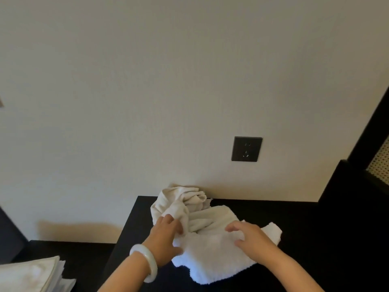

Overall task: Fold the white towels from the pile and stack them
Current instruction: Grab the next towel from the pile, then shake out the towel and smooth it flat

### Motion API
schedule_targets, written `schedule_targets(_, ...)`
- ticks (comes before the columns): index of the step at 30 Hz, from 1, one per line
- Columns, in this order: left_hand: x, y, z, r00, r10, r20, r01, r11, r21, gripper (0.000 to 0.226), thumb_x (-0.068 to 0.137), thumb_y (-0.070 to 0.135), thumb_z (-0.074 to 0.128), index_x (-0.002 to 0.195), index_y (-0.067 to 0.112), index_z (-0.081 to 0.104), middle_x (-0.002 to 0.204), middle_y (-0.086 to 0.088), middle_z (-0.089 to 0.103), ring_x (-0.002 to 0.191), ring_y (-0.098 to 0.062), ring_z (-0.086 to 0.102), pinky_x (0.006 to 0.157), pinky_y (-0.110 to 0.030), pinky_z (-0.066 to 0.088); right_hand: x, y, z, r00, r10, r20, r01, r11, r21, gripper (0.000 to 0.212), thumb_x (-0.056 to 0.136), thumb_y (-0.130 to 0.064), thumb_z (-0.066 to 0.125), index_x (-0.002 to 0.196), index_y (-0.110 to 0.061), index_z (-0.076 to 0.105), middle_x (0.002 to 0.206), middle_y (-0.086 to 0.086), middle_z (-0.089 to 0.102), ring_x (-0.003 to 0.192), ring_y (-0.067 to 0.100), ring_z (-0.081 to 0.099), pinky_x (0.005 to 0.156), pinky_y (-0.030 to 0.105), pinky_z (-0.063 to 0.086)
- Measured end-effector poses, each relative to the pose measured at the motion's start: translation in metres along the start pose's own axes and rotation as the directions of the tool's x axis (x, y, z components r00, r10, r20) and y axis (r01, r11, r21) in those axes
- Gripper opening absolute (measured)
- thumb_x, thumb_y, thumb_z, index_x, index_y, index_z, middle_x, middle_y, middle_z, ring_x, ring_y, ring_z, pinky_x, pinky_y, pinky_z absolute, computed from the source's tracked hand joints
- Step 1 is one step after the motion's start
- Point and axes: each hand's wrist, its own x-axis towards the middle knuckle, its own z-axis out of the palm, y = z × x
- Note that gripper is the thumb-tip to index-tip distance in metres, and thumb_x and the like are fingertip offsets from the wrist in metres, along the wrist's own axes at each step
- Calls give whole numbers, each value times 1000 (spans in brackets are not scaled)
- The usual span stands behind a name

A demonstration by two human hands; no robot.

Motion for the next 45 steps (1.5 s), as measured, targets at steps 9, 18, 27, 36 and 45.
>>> schedule_targets(9, 8, 1, -32, 958, 65, -279, -69, 998, -4, 13, 98, 34, 53, 95, 25, 63, 91, 9, 66, 86, -8, 57, 81, -17, 42, 22, 10, -15, 979, 147, 139, -62, 873, -484, 17, 88, -31, 59, 105, -33, 60, 106, -11, 54, 109, 16, 46, 112, 42, 27)
schedule_targets(18, 41, 31, -131, 877, 40, -478, -65, 997, -36, 12, 100, 25, 51, 94, 18, 59, 72, 0, 61, 67, -22, 57, 67, -34, 49, -3, 23, -133, 909, 122, -399, -33, 974, 222, 24, 86, -25, 75, 70, -11, 64, 66, 5, 65, 64, 17, 59, 58, 28, 39)
schedule_targets(27, 58, 144, -253, 532, 207, -821, -365, 931, -2, 10, 96, 23, 57, 88, 22, 63, 58, 9, 52, 57, -4, 50, 56, -15, 38, -64, -82, -241, 639, 36, -768, 496, 744, 448, 12, 88, -28, 73, 92, -17, 70, 91, 17, 72, 81, 32, 68, 79, 43, 51)
schedule_targets(36, 48, 143, -89, 896, 238, -375, -372, 864, -339, 10, 96, 24, 61, 97, 14, 59, 67, -7, 60, 55, -5, 47, 59, -23, 44, -42, -96, -106, 952, -131, -277, 239, 883, 403, 24, 92, -14, 68, 71, -13, 55, 69, 3, 49, 65, 12, 45, 59, 26, 35)
schedule_targets(45, 21, 55, 16, 997, 71, 38, -43, 871, -490, 39, 88, 26, 63, 57, 28, 40, 54, 15, 39, 54, -3, 32, 58, -18, 28, -14, -59, -98, 893, 215, -396, 119, 735, 667, 21, 96, -28, 62, 108, -11, 64, 105, 13, 68, 94, 27, 65, 75, 33, 50)
